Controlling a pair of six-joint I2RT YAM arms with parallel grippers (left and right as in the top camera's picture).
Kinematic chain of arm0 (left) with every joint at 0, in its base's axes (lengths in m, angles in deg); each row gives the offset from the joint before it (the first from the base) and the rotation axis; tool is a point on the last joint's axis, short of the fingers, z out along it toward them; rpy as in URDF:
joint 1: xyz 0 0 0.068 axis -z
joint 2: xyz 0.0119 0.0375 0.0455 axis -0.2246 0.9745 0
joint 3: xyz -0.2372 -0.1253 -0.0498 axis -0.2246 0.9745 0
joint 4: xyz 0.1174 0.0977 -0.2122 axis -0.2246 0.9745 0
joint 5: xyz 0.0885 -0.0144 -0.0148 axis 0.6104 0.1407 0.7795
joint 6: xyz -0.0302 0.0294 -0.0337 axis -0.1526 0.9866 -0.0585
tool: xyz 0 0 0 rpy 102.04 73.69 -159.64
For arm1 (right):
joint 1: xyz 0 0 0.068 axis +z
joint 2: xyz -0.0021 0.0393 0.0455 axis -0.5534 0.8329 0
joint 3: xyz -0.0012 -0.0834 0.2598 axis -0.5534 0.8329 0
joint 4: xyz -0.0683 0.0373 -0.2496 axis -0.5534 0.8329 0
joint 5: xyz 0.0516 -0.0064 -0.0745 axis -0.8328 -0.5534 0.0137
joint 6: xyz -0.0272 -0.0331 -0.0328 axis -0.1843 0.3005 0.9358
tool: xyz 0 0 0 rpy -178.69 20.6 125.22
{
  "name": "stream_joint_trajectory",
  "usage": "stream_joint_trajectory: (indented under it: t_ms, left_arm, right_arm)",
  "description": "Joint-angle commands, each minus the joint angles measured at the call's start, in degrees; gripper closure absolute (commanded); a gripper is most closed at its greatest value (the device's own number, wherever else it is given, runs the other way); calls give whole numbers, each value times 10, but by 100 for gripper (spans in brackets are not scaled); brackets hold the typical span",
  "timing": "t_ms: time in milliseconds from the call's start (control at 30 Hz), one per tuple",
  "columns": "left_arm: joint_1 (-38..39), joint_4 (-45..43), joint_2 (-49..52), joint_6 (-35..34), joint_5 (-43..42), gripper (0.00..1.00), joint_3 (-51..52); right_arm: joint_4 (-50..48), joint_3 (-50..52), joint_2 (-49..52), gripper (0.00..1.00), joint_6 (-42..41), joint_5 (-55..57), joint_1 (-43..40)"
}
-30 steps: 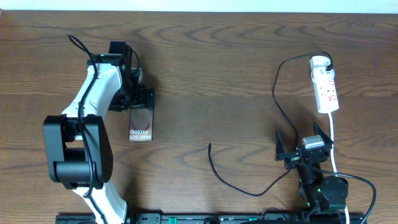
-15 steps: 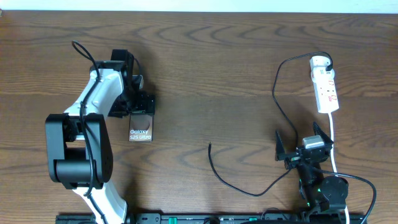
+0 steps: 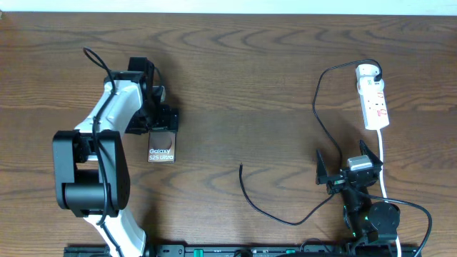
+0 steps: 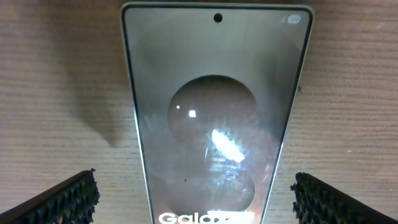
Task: Plug charger to phone and switch on socket
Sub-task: 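Move the left gripper over the silver phone and lower it, then close the left gripper on the phone's top edge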
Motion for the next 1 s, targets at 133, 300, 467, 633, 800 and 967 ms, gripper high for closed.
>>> stream_joint_trajectory:
  t_ms: [133, 300, 467, 633, 800, 967]
  left_arm:
    - [26, -21, 4, 10, 8, 2, 25]
    - [26, -25, 4, 10, 8, 2, 25]
    - [26, -34, 4, 11, 8, 2, 25]
    - [26, -36, 4, 11, 9, 2, 25]
    - [26, -36, 4, 11, 36, 2, 28]
    - [26, -36, 4, 11, 36, 2, 28]
  right_arm:
    - [3, 0, -3, 1, -8, 2, -3]
    - [3, 0, -3, 1, -8, 2, -3]
    - [3, 0, -3, 1, -8, 2, -3]
    - [3, 0, -3, 1, -8, 2, -3]
    - [3, 0, -3, 1, -8, 2, -3]
    - [3, 0, -3, 1, -8, 2, -3]
